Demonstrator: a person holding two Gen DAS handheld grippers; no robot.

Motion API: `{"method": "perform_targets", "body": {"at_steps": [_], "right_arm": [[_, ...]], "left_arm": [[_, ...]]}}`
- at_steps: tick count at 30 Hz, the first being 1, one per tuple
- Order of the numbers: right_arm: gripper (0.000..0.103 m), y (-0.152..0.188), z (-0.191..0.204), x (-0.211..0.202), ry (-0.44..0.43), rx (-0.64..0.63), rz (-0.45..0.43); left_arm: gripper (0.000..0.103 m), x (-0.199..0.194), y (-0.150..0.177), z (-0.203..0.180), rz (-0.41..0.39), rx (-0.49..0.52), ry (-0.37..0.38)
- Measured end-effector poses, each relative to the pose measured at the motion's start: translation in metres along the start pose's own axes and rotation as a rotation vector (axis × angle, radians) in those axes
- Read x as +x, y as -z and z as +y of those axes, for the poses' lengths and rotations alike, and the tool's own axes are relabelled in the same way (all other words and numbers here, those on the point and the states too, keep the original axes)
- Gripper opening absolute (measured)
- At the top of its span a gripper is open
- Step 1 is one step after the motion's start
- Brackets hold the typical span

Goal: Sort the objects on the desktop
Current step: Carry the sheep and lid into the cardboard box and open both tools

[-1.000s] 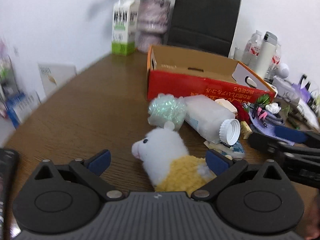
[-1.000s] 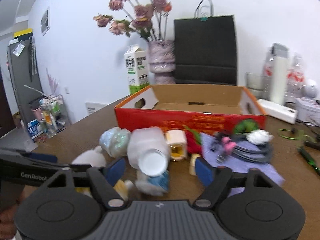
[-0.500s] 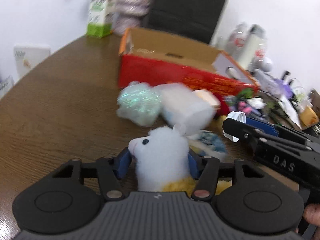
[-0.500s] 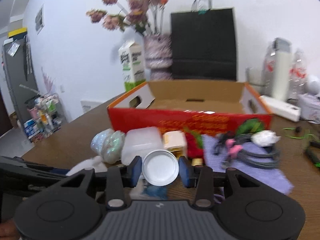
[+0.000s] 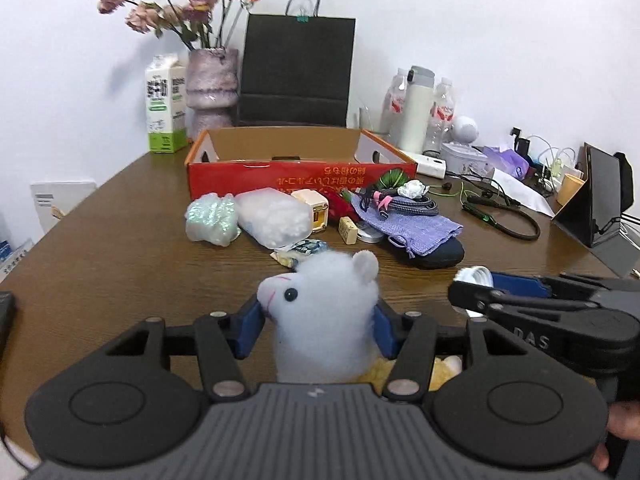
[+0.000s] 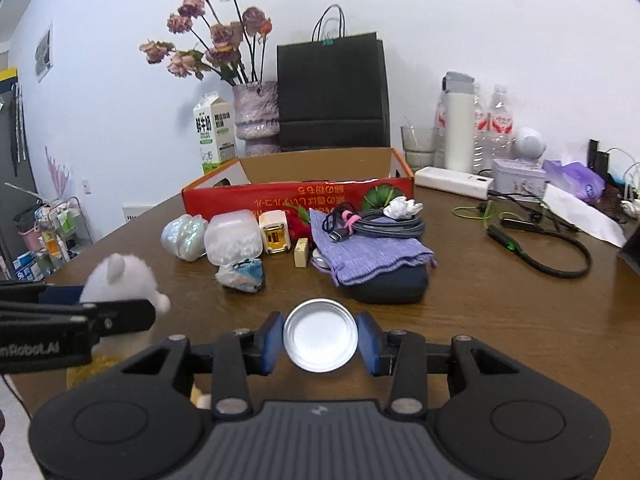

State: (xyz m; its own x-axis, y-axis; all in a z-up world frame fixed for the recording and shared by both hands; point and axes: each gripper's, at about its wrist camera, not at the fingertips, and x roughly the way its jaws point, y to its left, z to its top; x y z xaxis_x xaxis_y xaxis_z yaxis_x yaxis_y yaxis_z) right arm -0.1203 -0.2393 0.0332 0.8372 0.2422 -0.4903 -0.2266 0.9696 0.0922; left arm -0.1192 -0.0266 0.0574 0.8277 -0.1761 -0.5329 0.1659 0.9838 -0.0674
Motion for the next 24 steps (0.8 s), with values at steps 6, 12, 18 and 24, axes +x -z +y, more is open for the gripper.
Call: {"method": "perform_targets", "body": {"at_steps": [6,12,18,24], "right_arm": [[0.039,0.016,0.009,-0.04,0.011,-0.024,-0.034],[0.039,0.032,0.025,-0.067,0.037,-0.005,-0.074],[0.039,0.035,0.035,-0.071,0.046,0.024,-0.097],[0.039,0.032,0.037,-0.068,0.069,0.047,-0.11]], "left_arm": [[0.057,-0.034,0.017,-0.008,-0.045,-0.03,-0.022],[0.057,-0.054,0.032,-0.003,-0.05,-0.019,-0.033],[0.057,-0.062,0.03,0.007,-0.078,-0.023,-0.054],[0.057,-0.06,0.031,0.012,-0.075,-0.02,-0.044]]}}
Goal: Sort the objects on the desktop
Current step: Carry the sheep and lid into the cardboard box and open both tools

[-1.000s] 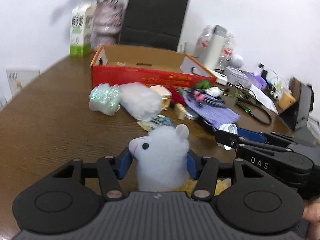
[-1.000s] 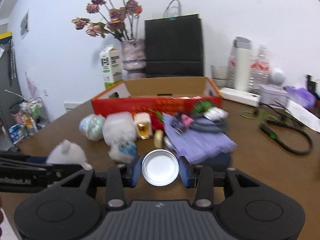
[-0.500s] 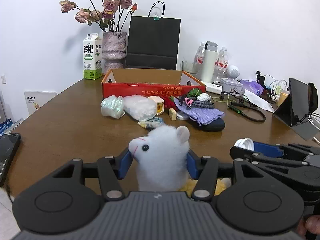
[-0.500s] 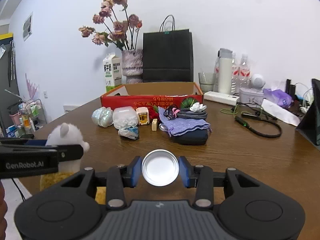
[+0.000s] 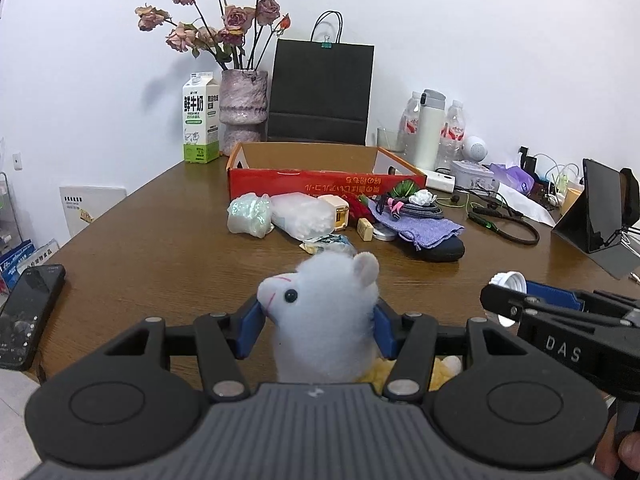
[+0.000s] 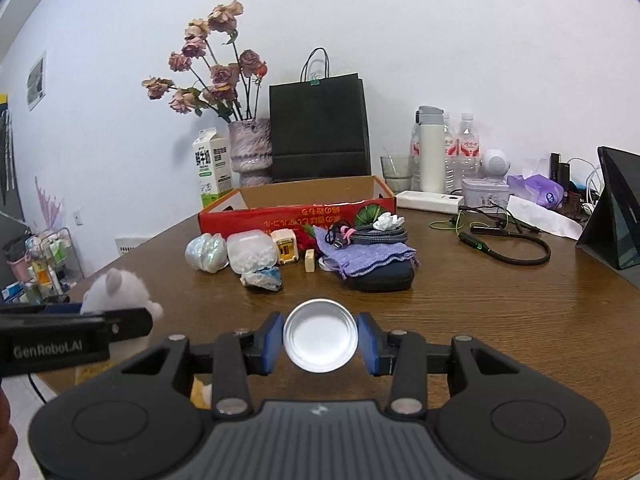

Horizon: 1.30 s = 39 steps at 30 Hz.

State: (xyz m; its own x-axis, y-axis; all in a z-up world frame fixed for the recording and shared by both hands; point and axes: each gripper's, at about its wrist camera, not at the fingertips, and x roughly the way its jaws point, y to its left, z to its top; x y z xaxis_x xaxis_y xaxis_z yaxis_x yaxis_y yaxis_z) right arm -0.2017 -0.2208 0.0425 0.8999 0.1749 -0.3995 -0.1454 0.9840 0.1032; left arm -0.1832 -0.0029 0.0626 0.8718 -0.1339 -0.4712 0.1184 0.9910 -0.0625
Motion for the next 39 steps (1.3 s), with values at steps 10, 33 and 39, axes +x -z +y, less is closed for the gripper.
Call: {"method": "perform_targets", "body": {"at_steps": [10,33,39], "right_arm": [[0.039,-0.025,0.014,0.047,0.016,-0.002,-0.022],[0.039,-0.24,-0.046,0.458,0.06,-0.014,0.239],[0.044,-0.226,-0.047,0.506,0.166,-0.044,0.402]], "left_arm": [[0.057,0.038,-0.037,0.03,-0.016,-0.032,0.043],[0.057,0.39,-0.244,0.066,0.182,-0.068,-0.079],[0.066,0.427,-0.229,0.074,0.283,-0.05,-0.117]]}}
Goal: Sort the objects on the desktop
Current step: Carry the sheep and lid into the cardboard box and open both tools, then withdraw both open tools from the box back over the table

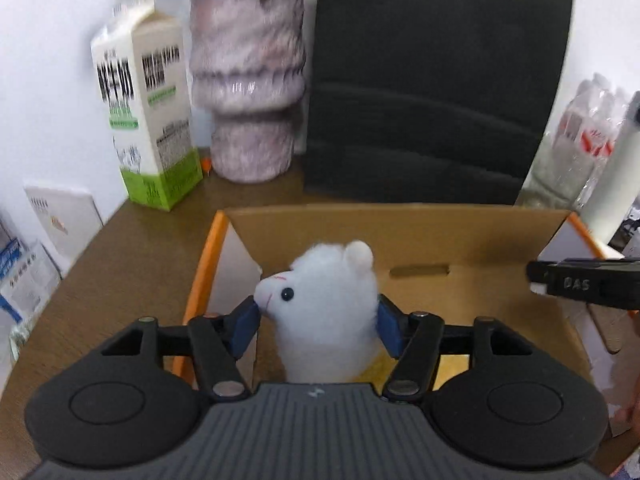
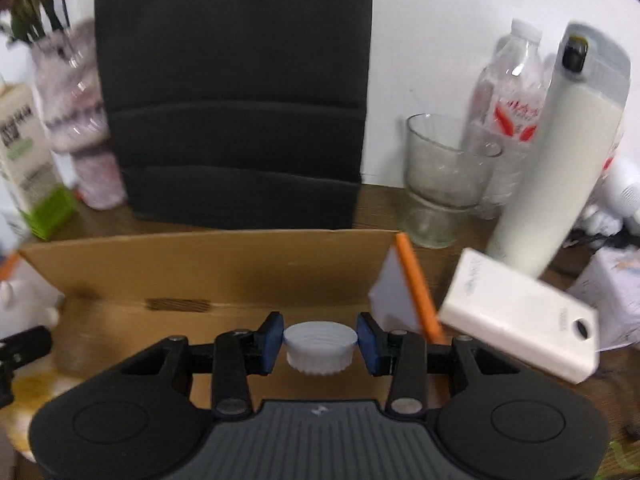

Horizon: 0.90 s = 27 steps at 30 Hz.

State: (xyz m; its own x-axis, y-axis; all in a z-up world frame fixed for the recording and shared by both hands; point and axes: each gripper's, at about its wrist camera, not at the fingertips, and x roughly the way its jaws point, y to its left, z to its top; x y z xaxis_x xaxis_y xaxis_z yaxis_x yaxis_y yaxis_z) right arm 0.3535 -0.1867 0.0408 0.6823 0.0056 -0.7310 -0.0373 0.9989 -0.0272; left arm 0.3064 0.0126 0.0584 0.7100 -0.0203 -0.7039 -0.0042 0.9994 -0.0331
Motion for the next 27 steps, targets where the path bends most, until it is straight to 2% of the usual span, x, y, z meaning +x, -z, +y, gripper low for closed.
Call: {"method": "perform_targets", "body": {"at_steps": [1,3,6,8,10,11,14,16,18,21,25,27], "right_arm": [[0.055,0.002,0.003,0.001,0.021,-0.013,0.007],[0.065,0.007,0.007,0.0,0.055,-0.038,0.007],[0.072,0.016,0.011,-0.004,0.097,-0.066,0.016],[0.072,0.016,0.009,-0.01,0.084,-0.064,-0.001],[0.072,0.009,-0.002,-0.029,0.043,-0.032,-0.037],[0.073,0.008,-0.004,-0.039,0.03,-0.018,-0.053],[0.085,0.013,-0.003,-0.089,-0.007,-0.039,-0.141],[0.088,0.025,-0.005,-0.12,-0.012,-0.057,-0.191],[0.089,0.043,-0.012,-0.148,-0.038,-0.046,-0.225],[0.09,0.084,-0.024,-0.193,-0.083,-0.006,-0.267],[0.092,0.151,-0.03,-0.253,-0.128,0.011,-0.319],[0.092,0.184,-0.03,-0.272,-0.142,0.002,-0.341]], "left_arm": [[0.069,0.005,-0.002,0.003,0.033,-0.024,0.006],[0.08,0.008,-0.005,0.005,0.041,-0.026,0.015],[0.085,0.01,-0.004,-0.006,0.064,0.039,0.029],[0.089,0.005,-0.003,-0.01,0.059,0.051,0.032],[0.091,-0.016,-0.002,-0.01,0.0,0.026,0.055],[0.096,-0.028,-0.002,-0.01,-0.026,0.021,0.069],[0.101,-0.07,-0.001,-0.013,-0.108,0.043,0.084],[0.103,-0.097,0.004,-0.013,-0.147,0.048,0.102],[0.103,-0.124,0.018,-0.013,-0.16,0.024,0.118],[0.103,-0.161,0.054,-0.016,-0.191,0.057,0.153],[0.103,-0.213,0.119,-0.022,-0.28,0.118,0.17],[0.103,-0.23,0.15,-0.026,-0.291,0.155,0.194]]}}
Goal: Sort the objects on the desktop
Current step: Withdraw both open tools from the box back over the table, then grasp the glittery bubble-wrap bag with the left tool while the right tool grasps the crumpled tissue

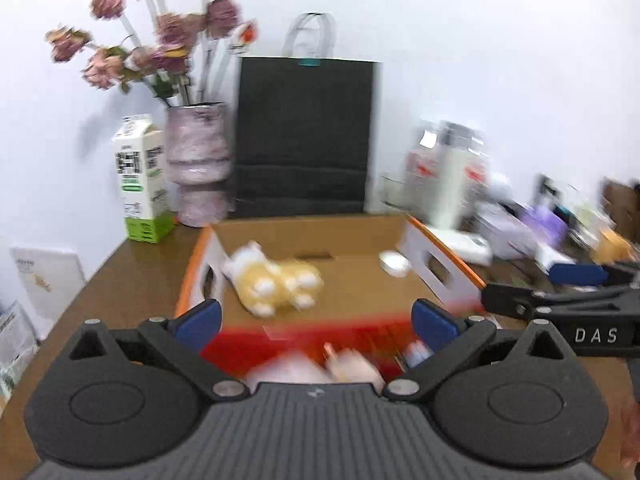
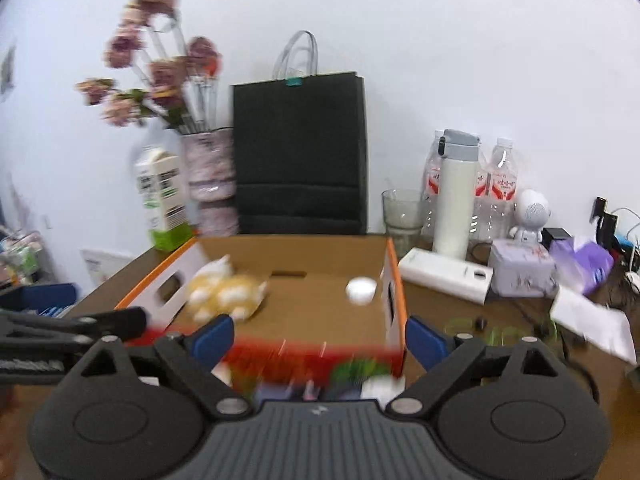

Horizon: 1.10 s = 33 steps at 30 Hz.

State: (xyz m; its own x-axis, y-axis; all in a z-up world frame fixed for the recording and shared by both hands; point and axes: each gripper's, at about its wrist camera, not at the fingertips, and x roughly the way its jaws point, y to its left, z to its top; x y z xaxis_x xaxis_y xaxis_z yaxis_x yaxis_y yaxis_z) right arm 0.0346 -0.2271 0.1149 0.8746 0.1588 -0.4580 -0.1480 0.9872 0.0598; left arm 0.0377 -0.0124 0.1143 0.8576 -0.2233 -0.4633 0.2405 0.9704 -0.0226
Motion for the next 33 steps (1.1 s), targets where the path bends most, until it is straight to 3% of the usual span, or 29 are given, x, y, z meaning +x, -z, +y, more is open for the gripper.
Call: {"method": "perform_targets", "body": {"at_steps": [3,7,11,17,21,30,31,33], "right_arm": [[0.094,0.04,0.002,-0.041,0.034,-0.002,-0.038],[0.094,0.086,-0.007,-0.081,0.093,0.058,-0.039],[0.094,0.126,-0.002,-0.112,0.076,0.097,-0.053],[0.099,0.173,0.022,-0.133,0.112,0.061,-0.069],[0.098,0.178,0.037,-0.139,0.097,-0.008,-0.082],[0.097,0.171,0.025,-0.129,0.085,0.038,-0.067],[0.095,0.169,0.022,-0.127,0.078,0.042,-0.069],[0.083,0.164,0.017,-0.123,0.063,0.048,-0.075]], "left_arm": [[0.103,-0.03,0.035,-0.01,-0.015,0.026,0.045],[0.103,-0.063,0.081,-0.012,-0.04,0.051,0.015],[0.103,-0.088,0.118,-0.014,-0.021,0.013,0.049],[0.103,-0.104,0.145,-0.01,-0.004,-0.055,0.06],[0.103,-0.12,0.159,-0.011,-0.062,-0.068,0.049],[0.103,-0.113,0.153,-0.004,-0.095,-0.029,0.048],[0.103,-0.109,0.149,0.0,-0.099,-0.029,0.041],[0.103,-0.099,0.139,0.01,-0.077,-0.042,0.033]]}}
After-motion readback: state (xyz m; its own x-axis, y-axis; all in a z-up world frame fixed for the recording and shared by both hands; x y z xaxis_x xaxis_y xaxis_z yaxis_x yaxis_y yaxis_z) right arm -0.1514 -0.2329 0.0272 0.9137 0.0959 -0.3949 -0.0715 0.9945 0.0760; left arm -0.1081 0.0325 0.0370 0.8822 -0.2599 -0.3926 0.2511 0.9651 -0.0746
